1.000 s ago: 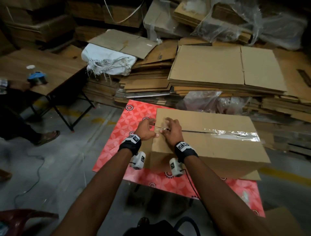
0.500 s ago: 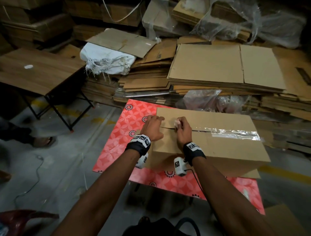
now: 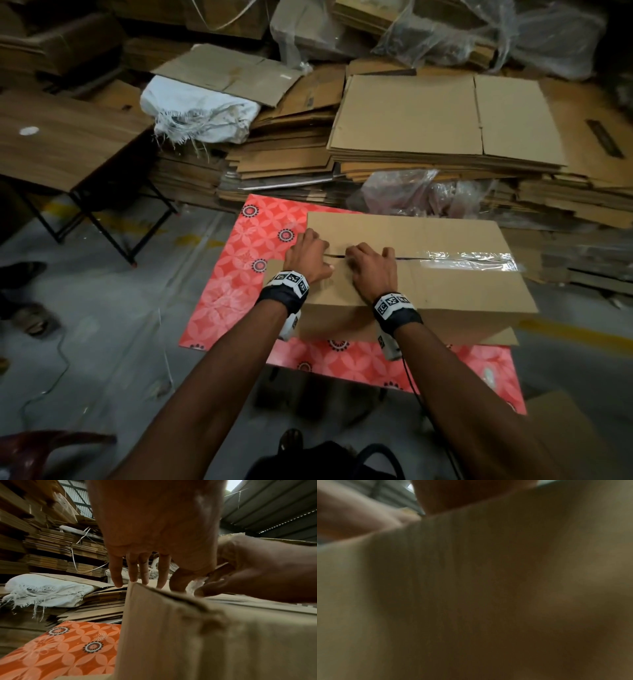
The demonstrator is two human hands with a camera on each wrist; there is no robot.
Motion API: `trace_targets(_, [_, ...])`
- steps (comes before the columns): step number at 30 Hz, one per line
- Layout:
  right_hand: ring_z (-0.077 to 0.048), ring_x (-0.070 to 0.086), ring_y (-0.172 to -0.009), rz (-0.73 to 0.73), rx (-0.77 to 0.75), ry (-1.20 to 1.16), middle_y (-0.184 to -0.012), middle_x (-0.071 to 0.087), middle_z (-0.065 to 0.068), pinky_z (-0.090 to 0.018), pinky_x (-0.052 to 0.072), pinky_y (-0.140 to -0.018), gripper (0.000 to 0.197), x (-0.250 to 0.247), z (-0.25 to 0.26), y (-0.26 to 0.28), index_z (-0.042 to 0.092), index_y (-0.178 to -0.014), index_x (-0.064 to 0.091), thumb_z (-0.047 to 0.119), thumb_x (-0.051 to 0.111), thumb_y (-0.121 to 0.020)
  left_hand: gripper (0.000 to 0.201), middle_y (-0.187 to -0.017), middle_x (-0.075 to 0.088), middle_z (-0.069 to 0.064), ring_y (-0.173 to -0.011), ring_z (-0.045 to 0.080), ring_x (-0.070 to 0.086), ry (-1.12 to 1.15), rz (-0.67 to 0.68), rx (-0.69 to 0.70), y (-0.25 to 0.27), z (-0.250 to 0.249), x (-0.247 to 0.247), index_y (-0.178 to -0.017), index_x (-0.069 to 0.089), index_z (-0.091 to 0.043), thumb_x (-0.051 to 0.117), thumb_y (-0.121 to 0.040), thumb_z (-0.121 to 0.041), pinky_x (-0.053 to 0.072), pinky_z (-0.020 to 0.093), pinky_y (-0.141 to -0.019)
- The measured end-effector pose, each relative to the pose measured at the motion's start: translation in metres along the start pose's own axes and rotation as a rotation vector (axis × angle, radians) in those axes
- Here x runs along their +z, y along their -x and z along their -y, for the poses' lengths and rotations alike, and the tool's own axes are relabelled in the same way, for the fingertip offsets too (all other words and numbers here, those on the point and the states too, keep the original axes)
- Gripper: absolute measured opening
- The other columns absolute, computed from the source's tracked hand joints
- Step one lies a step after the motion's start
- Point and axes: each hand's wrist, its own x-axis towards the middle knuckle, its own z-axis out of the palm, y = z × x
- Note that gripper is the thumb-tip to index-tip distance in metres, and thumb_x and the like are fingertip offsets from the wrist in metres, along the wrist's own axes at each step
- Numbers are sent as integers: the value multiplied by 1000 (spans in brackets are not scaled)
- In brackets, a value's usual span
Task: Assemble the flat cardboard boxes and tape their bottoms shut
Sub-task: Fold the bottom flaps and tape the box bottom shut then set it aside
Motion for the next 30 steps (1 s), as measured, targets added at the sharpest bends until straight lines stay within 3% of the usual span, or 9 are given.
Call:
trace_targets(6, [-22, 61, -83, -63, 138, -197, -107, 65, 7, -40, 28, -87, 17, 5, -3, 5, 25, -98, 71, 33, 57, -96, 59, -143, 42, 6, -136, 27, 38, -14, -15, -10, 2, -4, 0, -135, 63, -21, 79, -82, -42, 46, 47, -105])
trace_targets(11, [-18, 55, -84, -83, 239, -326, -102, 55, 10, -34, 16, -81, 14, 7, 6, 3, 23, -82, 70, 10, 67, -85, 60, -143, 42, 5, -137, 27, 37, -4, 2, -25, 4, -5, -3, -136, 62, -21, 79, -82, -41, 45, 48, -107])
trace_targets(14, [-24, 50, -97, -117, 317, -340, -107, 45, 7, -34, 17, -83, 17, 6, 0, 5, 19, -80, 65, 2, 64, -78, 62, -144, 41, 5, -138, 27, 37, 2, 8, -26, 4, -5, -3, -138, 61, -22, 79, -83, -41, 44, 49, -108])
trace_targets(18, [-29, 36, -110, -69, 395, -330, -127, 41, 8, -34, 20, -87, 11, 6, -4, 6, 27, -83, 77, 18, 71, -85, 61, -145, 40, 5, -139, 26, 35, -2, 13, -32, 5, -6, -2, -138, 60, -22, 79, -83, -42, 43, 49, -106])
trace_targets(23, [-34, 43, -115, -32, 402, -431, -124, 48, -8, -38, 27, -92, 19, 4, -7, 9, 20, -105, 74, 28, 58, -99, 58, -145, 40, 4, -138, 25, 36, -7, 5, -34, 5, -6, -1, -135, 62, -22, 79, -83, -42, 44, 46, -105])
trace_targets(25, [-32, 46, -111, -36, 396, -444, -121, 50, -8, -37, 29, -94, 31, 4, -12, 12, 24, -125, 68, 15, 55, -97, 58, -145, 40, 4, -138, 25, 37, -21, 6, -30, 5, -7, -2, -135, 63, -21, 79, -83, -41, 44, 45, -105])
trace_targets(27, [-25, 48, -101, -56, 418, -489, -110, 53, -6, -37, 35, -94, 61, 5, -16, 13, 29, -142, 54, 1, 56, -87, 56, -143, 42, 6, -136, 26, 38, -45, 14, -29, 5, -10, -2, -133, 63, -20, 78, -83, -39, 44, 46, -105])
trace_targets(28, [-24, 51, -99, -83, 446, -530, -107, 56, -7, -36, 39, -93, 66, 5, -18, 12, 27, -144, 53, -2, 57, -84, 54, -141, 43, 7, -135, 28, 39, -67, 21, -28, 5, -13, -3, -132, 63, -19, 78, -83, -38, 44, 47, -105])
trace_targets(30, [-28, 57, -105, -113, 486, -601, -110, 58, -11, -30, 43, -96, 52, 5, -24, 10, 16, -133, 64, -3, 60, -85, 46, -135, 48, 11, -131, 32, 42, -148, 29, -6, 4, -20, -5, -125, 65, -16, 74, -82, -32, 39, 50, -108])
